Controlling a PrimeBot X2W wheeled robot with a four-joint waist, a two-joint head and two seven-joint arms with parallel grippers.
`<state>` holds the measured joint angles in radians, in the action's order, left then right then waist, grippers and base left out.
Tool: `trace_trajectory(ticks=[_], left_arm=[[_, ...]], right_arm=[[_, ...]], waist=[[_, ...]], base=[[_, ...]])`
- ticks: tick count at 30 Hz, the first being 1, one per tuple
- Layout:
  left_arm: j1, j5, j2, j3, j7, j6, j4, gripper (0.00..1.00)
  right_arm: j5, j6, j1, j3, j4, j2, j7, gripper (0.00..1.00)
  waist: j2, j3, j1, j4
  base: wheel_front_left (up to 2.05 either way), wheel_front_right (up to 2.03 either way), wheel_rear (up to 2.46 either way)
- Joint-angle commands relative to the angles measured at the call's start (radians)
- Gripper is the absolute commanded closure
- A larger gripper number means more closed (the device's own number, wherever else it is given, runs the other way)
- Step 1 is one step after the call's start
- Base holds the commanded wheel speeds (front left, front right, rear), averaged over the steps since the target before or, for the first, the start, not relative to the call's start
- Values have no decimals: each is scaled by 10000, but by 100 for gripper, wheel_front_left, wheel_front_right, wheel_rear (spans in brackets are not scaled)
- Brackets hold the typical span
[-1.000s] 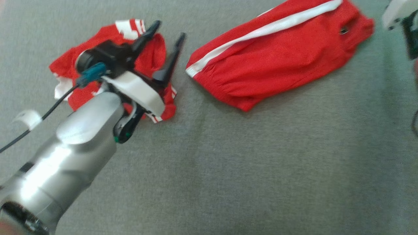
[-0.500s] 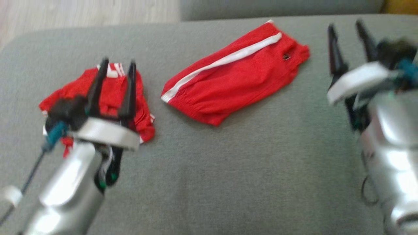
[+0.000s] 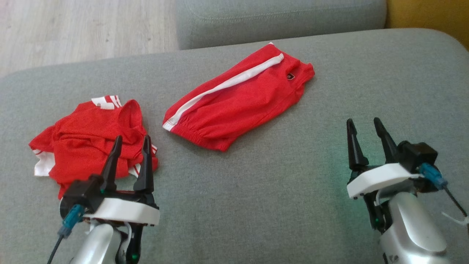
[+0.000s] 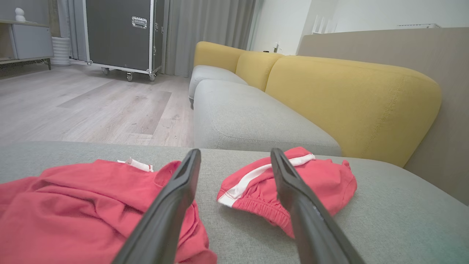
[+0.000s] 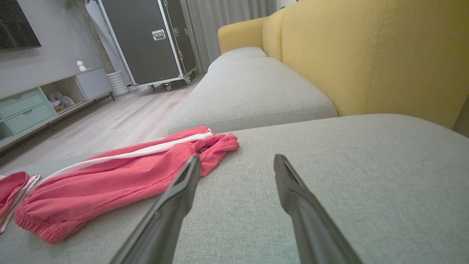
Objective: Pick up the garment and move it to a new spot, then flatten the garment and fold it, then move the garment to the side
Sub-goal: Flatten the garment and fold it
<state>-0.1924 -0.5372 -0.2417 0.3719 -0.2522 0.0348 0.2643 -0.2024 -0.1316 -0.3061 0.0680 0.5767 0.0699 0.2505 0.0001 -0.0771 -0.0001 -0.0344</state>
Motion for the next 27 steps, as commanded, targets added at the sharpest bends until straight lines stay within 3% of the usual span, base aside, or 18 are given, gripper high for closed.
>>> trace_trajectory(ticks=[1,7,13,17,27], left_arm=[[-370,178,-90,-594,-95,-114,-349,0],[-629,706,184,-849,-95,-664,-228,0],[-1160,983,462,-943,-95,-1092,-23,0],[-1436,1081,615,-916,-95,-1270,129,0],[-2113,1248,1039,-686,-95,-1604,524,0]], right_arm=[[111,9,-348,144,-538,-130,10,0],[380,9,-673,-197,-1291,-178,-520,0],[725,9,-1840,-551,-1265,-190,-1817,0],[1043,9,-2699,-996,-725,-142,-2526,0],[2129,9,-5583,-3011,2004,469,-4062,0]], waist=[[-1,-98,1,10],[-1,-681,1,351],[-1,-1615,1,1089],[-1,-2058,1,1538],[-1,-2985,1,2880]], base=[[0,0,0],[0,0,0],[0,0,0],[0,0,0],[0,0,0]])
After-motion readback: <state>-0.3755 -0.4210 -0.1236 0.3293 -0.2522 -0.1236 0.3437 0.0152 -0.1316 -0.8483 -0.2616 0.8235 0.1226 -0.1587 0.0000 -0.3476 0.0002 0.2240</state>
